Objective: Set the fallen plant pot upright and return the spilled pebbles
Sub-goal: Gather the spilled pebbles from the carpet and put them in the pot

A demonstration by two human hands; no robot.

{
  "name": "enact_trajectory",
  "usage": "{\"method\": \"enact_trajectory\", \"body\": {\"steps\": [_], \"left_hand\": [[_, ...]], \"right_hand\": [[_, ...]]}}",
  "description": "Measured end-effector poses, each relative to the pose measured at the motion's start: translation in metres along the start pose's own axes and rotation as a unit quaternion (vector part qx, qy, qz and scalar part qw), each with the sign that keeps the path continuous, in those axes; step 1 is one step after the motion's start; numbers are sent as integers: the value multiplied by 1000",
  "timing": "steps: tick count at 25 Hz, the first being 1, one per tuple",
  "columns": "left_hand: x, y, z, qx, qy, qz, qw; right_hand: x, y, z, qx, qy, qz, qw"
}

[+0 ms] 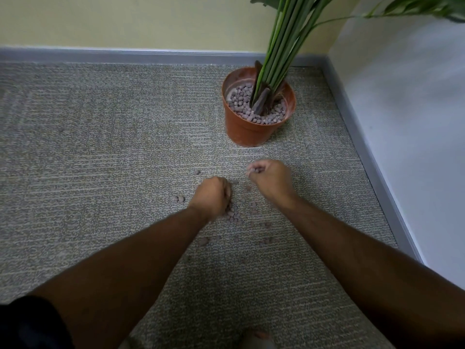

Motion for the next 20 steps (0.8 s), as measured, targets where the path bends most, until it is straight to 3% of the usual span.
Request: {"method": "enact_trajectory", "body": {"steps": [4,8,15,20], "left_hand": [[-24,-48,23,107,-17,48,993],[-62,-109,52,124,-1,137,983],[-104,-138,92,71,31,202,976],[-111,-115,85,20,75,190,979]], "right_hand": [[-39,-45,-37,-49,-25,102,993],[-83,-82,-65,-15,-50,160,986],[-116,-85,-71,96,-81,154,980],[-114,-67,-65,214,-152,80,961]]}}
Point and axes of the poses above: each hand's wrist, its own x-axis away from the middle knuckle, its own y-axis out of the palm, z = x × y, the point moved 5 cm from there along -x, towards the middle knuckle, and after that the axes turned 6 degrees about -x, right-handed, at the moved point
